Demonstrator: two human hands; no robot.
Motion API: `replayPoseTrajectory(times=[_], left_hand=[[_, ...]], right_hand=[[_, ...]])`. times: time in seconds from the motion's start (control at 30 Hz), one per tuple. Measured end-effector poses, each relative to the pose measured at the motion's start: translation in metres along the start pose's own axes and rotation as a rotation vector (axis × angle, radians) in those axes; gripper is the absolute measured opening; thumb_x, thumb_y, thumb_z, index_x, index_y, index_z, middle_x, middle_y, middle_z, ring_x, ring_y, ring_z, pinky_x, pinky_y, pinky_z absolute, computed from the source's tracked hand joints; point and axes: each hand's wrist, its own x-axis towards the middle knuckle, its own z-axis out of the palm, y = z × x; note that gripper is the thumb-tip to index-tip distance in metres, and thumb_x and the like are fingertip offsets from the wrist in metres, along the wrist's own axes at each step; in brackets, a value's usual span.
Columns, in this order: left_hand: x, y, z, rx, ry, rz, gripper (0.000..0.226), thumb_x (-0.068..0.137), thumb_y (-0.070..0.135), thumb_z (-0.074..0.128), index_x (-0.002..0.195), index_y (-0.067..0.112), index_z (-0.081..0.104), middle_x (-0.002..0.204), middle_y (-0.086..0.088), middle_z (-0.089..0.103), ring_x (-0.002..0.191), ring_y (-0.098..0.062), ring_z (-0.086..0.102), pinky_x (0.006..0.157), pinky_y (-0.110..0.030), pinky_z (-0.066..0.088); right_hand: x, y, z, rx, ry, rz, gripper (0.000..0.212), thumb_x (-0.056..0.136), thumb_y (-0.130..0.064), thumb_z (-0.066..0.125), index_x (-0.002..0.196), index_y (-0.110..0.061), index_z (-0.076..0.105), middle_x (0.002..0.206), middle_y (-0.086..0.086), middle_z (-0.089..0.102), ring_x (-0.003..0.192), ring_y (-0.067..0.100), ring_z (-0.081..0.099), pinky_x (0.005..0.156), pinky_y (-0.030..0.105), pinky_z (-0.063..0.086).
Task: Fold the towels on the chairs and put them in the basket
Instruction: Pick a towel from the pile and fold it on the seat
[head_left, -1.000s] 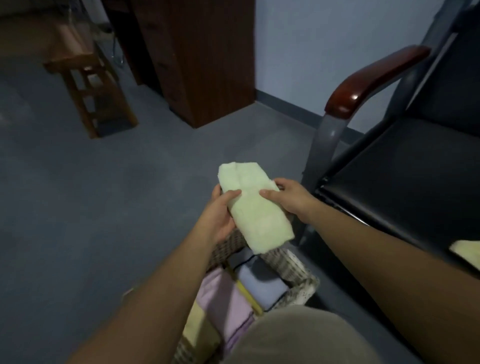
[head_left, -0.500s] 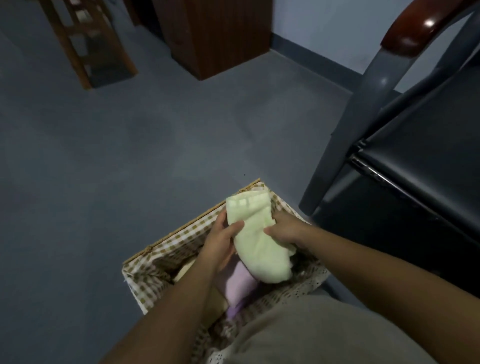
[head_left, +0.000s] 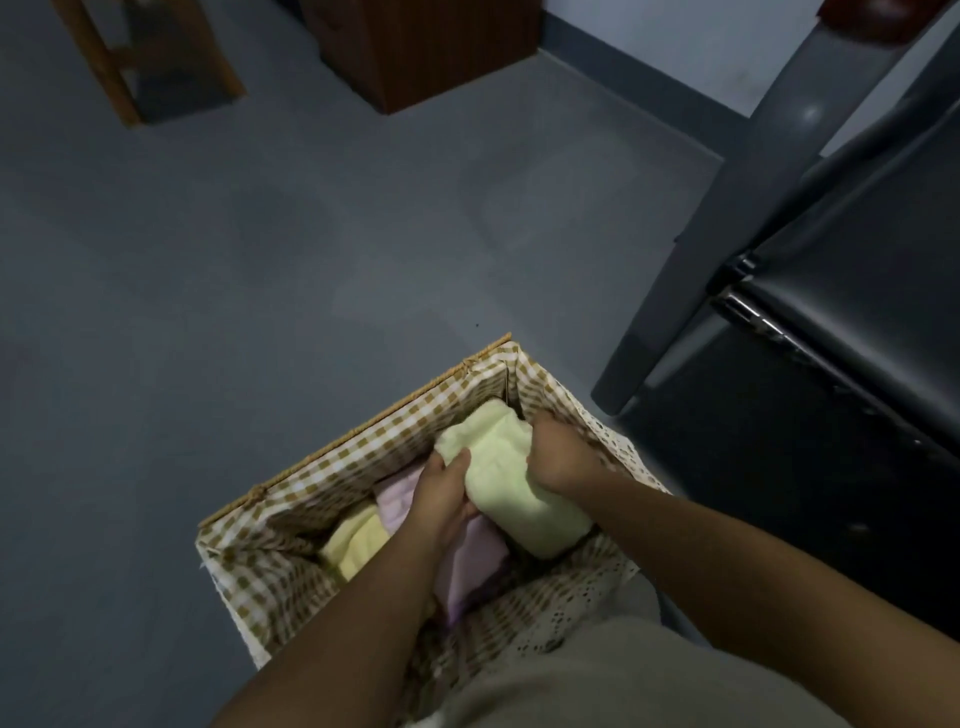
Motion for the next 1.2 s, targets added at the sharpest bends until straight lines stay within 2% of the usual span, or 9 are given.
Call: replayPoseTrajectory(times=[0.07, 0.2, 0.33, 0.53, 0.63, 0.73, 0.9, 1.07, 1.2], left_hand=[[0.006, -0.003, 0.003, 0.080, 0.040, 0.014, 0.030, 0.107, 0.024, 0.046, 0.137, 0.024, 0.045, 0.126, -0.010, 0.062, 0.103, -0.028, 0.065, 0.099, -0.054, 0.051], [0.020, 0.000, -0.001, 0.620, 0.156, 0.180, 0.054, 0.100, 0.036, 0.054, 0.143, 0.004, 0.050, 0.141, -0.016, 0.056, 0.129, -0.032, 0.053, 0.111, -0.036, 0.040], [0.012, 0.021, -0.006, 0.838, 0.204, 0.117, 0.051, 0.096, 0.036, 0.055, 0.127, -0.005, 0.061, 0.123, -0.023, 0.066, 0.114, -0.038, 0.062, 0.099, -0.041, 0.051], [-0.050, 0.079, 0.020, 1.394, 0.017, 0.245, 0.048, 0.099, 0.043, 0.052, 0.117, 0.001, 0.065, 0.118, -0.020, 0.068, 0.110, -0.035, 0.064, 0.086, -0.035, 0.051], [-0.097, 0.126, 0.057, 1.417, -0.078, 0.461, 0.029, 0.098, 0.033, 0.053, 0.083, 0.010, 0.062, 0.098, -0.017, 0.071, 0.095, -0.030, 0.068, 0.072, -0.031, 0.045], [-0.148, 0.174, 0.101, 1.359, -0.118, 0.633, 0.032, 0.098, 0.027, 0.053, 0.070, 0.013, 0.055, 0.088, -0.018, 0.068, 0.084, -0.027, 0.066, 0.070, -0.032, 0.045], [-0.239, 0.204, 0.198, 1.284, -0.188, 0.936, 0.035, 0.098, 0.033, 0.051, 0.095, 0.001, 0.065, 0.099, -0.018, 0.071, 0.094, -0.034, 0.067, 0.090, -0.044, 0.054], [-0.315, 0.154, 0.302, 1.400, -0.288, 1.255, 0.025, 0.097, 0.031, 0.051, 0.102, 0.010, 0.064, 0.103, -0.010, 0.067, 0.095, -0.030, 0.062, 0.079, -0.035, 0.049], [-0.343, 0.082, 0.369, 1.461, -0.511, 1.267, 0.019, 0.095, 0.032, 0.051, 0.099, 0.018, 0.063, 0.101, -0.003, 0.066, 0.089, -0.024, 0.060, 0.081, -0.042, 0.054]], right_hand=[[0.002, 0.000, 0.006, -0.038, -0.012, 0.007, 0.055, 0.097, -0.011, 0.051, 0.148, -0.007, 0.031, 0.144, 0.017, 0.049, 0.133, 0.032, 0.048, 0.111, 0.036, 0.032], [0.002, 0.004, 0.011, -0.066, -0.073, 0.025, 0.061, 0.096, -0.011, 0.053, 0.150, -0.006, 0.027, 0.142, 0.020, 0.050, 0.130, 0.034, 0.051, 0.109, 0.037, 0.036], [-0.018, 0.010, -0.007, 0.020, -0.097, -0.046, 0.050, 0.098, -0.030, 0.051, 0.141, -0.008, 0.042, 0.141, 0.016, 0.051, 0.129, 0.032, 0.050, 0.105, 0.036, 0.039], [-0.073, -0.005, -0.081, 0.096, -0.031, -0.113, 0.040, 0.095, -0.044, 0.054, 0.116, -0.012, 0.065, 0.120, 0.009, 0.066, 0.111, 0.028, 0.060, 0.092, 0.035, 0.049], [-0.111, -0.011, -0.140, 0.177, 0.131, -0.114, 0.040, 0.094, -0.042, 0.056, 0.110, -0.009, 0.069, 0.112, 0.010, 0.070, 0.105, 0.027, 0.064, 0.089, 0.035, 0.051], [-0.155, -0.001, -0.206, 0.204, 0.332, -0.114, 0.034, 0.092, -0.041, 0.059, 0.102, -0.011, 0.072, 0.104, 0.008, 0.074, 0.100, 0.024, 0.067, 0.087, 0.034, 0.052], [-0.250, 0.053, -0.302, 0.196, 0.615, -0.022, 0.033, 0.094, -0.042, 0.055, 0.111, -0.017, 0.067, 0.109, 0.003, 0.068, 0.101, 0.024, 0.063, 0.089, 0.035, 0.051], [-0.334, 0.148, -0.338, -0.083, 0.718, 0.199, 0.032, 0.094, -0.039, 0.049, 0.114, -0.015, 0.056, 0.106, 0.007, 0.063, 0.089, 0.027, 0.060, 0.081, 0.042, 0.055], [-0.380, 0.232, -0.330, -0.112, 0.749, 0.379, 0.034, 0.093, -0.035, 0.050, 0.115, -0.011, 0.056, 0.111, 0.010, 0.064, 0.096, 0.030, 0.061, 0.083, 0.043, 0.054]])
